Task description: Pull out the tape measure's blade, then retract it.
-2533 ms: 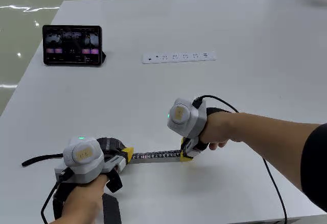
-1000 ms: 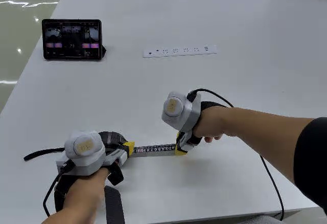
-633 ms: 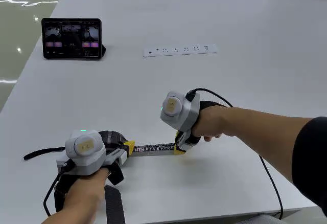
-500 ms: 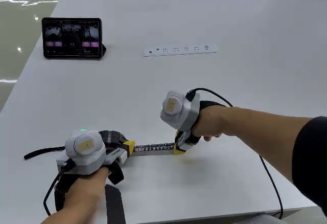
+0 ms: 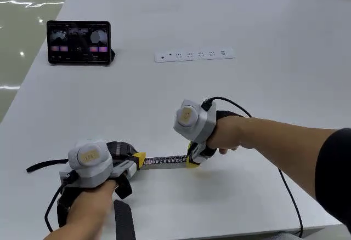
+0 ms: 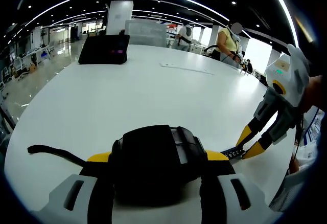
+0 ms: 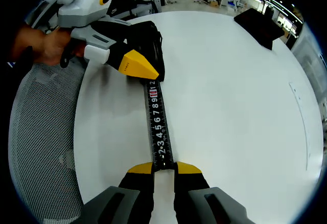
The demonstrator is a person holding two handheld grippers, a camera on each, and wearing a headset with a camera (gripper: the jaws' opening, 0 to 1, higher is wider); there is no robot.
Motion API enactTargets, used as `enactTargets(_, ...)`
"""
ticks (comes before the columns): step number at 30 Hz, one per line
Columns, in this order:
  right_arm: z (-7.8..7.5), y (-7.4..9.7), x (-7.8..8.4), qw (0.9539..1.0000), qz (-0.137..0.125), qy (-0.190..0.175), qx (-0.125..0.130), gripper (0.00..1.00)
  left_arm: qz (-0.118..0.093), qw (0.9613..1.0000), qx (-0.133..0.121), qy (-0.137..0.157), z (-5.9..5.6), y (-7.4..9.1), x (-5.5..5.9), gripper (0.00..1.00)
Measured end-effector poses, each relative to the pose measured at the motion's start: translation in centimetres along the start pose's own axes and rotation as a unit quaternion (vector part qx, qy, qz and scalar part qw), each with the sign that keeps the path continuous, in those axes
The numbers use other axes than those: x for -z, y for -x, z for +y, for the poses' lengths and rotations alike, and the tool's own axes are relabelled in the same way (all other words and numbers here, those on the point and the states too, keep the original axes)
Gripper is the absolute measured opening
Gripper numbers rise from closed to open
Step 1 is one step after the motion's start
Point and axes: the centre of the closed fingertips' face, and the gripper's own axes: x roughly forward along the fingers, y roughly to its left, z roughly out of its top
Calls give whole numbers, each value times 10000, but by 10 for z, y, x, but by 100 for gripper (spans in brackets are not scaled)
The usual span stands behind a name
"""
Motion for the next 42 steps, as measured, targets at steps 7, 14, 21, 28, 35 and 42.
enactTargets(7,1,-1,-5,9999,10,-94,37,10,4,10000,-12,-67,-1,0,0,64)
enactTargets(14,1,-2,-7,9999,-17,-104,43,10,-9,10000,1,-76,-1,0,0,64)
enactTargets(21,1,-2,-11,9999,-26,-104,39,10,-4,10000,20,-79,-1,-1,0,64)
enactTargets(28,1,-3,-13,9999,-60,-67,47,10,14,10000,40,-85,-1,-1,0,64)
enactTargets(35,0,-5,-17,9999,-108,-62,46,10,42,9999,61,-71,-2,-2,1,64)
enactTargets(42,0,-6,-19,9999,-160,-50,27,10,32,9999,82,-57,-1,-3,0,64)
